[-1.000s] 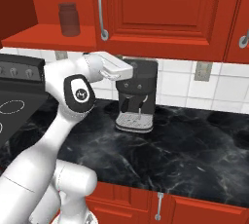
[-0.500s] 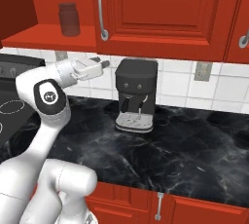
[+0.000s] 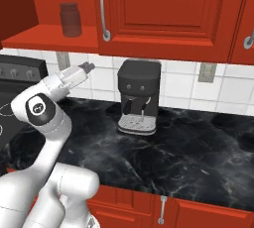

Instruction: Pick the candle and jar from the dining table and place them in the open cabinet. Close the cabinet after placing the objects.

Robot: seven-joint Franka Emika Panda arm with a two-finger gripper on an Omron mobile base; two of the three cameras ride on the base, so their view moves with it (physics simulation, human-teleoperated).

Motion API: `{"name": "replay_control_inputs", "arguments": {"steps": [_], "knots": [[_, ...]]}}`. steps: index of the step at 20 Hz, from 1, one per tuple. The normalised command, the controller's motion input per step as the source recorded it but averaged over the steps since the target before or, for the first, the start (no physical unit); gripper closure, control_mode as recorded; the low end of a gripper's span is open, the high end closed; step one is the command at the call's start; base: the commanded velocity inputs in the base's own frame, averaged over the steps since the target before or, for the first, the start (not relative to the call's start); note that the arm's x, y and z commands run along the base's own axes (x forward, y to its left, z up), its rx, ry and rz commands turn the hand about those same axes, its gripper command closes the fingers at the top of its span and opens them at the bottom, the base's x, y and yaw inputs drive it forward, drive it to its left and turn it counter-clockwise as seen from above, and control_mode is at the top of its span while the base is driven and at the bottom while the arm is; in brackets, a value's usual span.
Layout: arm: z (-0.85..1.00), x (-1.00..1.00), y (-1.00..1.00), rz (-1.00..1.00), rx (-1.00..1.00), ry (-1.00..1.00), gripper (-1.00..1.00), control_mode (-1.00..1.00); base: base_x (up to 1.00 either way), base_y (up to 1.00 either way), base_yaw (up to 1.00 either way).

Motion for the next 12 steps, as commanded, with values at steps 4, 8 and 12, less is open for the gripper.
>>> {"name": "replay_control_inputs", "arguments": {"steps": [4,8,12], "knots": [[-0.01,0.0,0.23,-0.04,-0.08,0.0,-1.0,-1.0,0.0,0.0,0.0],[0.0,0.0,0.55,-0.09,-0.13,0.0,-1.0,-1.0,0.0,0.0,0.0],[0.0,0.0,0.74,-0.11,-0.17,0.0,-1.0,-1.0,0.0,0.0,0.0]]}}
